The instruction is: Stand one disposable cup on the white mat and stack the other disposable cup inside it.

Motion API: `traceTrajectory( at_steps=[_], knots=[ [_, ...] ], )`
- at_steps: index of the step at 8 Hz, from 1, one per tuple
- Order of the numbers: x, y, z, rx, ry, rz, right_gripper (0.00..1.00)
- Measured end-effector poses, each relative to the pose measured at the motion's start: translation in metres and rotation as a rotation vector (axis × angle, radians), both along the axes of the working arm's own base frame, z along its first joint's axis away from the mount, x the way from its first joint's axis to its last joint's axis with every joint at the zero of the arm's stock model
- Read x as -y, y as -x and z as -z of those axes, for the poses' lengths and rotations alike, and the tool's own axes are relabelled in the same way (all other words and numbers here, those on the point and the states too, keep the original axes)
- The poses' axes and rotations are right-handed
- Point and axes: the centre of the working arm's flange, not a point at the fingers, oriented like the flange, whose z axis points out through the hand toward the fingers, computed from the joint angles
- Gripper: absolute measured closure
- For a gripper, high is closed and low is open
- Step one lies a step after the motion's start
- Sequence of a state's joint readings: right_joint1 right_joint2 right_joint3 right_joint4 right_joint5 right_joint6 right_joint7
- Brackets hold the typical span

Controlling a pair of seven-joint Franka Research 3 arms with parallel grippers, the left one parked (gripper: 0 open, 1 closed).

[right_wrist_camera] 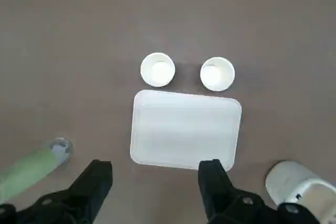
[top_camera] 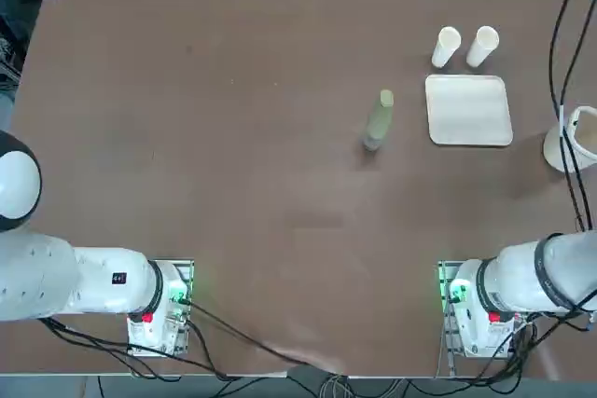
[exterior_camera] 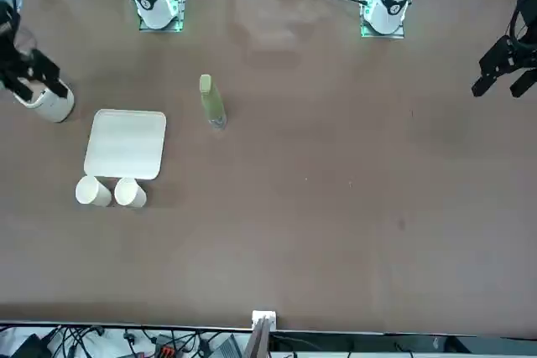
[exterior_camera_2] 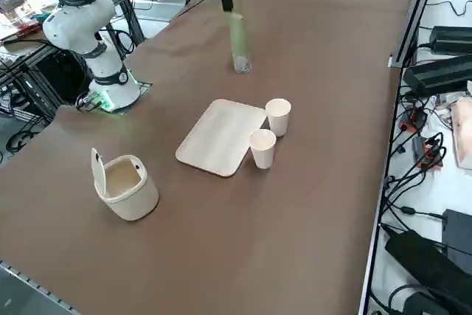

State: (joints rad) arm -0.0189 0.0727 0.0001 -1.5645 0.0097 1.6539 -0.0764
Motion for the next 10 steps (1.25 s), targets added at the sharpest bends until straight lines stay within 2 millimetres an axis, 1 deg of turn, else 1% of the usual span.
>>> traceTrajectory(
  at_steps=[2, 3, 4, 5, 6, 7, 10],
  knots=[
    [-0.003, -0.041, 0.07, -0.026, -0.001, -0.006, 0.0],
    [-0.01, -0.056, 0.104, -0.043, -0.001, -0.018, 0.0],
    [-0.022, -0.068, 0.137, -0.052, -0.002, -0.034, 0.0],
    [-0.039, -0.079, 0.166, -0.053, -0.002, -0.058, 0.01],
    [-0.057, -0.084, 0.189, -0.06, -0.001, -0.081, 0.03],
    [-0.066, -0.087, 0.21, -0.079, 0.0, -0.093, 0.04],
    [-0.061, -0.088, 0.261, -0.141, 0.012, -0.09, 0.12]
  ],
)
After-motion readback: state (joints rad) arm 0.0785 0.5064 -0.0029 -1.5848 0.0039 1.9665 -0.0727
